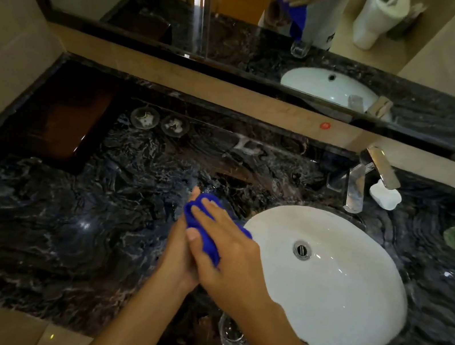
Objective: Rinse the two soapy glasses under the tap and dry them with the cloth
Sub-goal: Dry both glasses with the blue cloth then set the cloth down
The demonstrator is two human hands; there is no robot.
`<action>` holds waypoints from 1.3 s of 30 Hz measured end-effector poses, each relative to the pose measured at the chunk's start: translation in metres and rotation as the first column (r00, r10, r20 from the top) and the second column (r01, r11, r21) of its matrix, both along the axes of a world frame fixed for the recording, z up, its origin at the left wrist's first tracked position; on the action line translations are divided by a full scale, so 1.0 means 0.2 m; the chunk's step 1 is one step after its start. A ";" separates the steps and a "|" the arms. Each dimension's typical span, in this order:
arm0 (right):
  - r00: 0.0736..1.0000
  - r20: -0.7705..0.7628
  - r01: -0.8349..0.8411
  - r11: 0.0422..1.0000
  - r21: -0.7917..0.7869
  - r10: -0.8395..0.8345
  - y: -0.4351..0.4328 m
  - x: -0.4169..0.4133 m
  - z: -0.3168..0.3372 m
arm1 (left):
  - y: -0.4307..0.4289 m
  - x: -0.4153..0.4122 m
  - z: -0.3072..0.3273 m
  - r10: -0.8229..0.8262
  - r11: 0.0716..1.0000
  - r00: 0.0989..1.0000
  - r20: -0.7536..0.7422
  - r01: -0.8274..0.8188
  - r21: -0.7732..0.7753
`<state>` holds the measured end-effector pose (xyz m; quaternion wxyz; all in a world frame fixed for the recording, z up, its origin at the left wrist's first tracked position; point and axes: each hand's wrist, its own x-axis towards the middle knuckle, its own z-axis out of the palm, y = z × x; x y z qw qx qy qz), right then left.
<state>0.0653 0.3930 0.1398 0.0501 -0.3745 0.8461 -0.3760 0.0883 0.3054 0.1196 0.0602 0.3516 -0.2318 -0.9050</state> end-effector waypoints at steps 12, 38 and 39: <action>0.794 0.570 0.431 0.857 -0.283 -0.212 -0.02 -0.03 0.09 | -0.10 -0.08 0.11 0.003 0.961 0.988 0.155 0.040 -0.273; 0.831 0.523 0.370 0.892 -0.260 -0.192 -0.11 -0.01 0.06 | -0.11 0.00 0.07 -0.017 0.995 0.999 0.045 0.021 -0.093; 0.761 0.613 0.437 0.866 -0.243 -0.212 -0.10 -0.03 0.07 | -0.12 0.01 0.07 -0.019 0.997 1.000 0.019 0.020 -0.073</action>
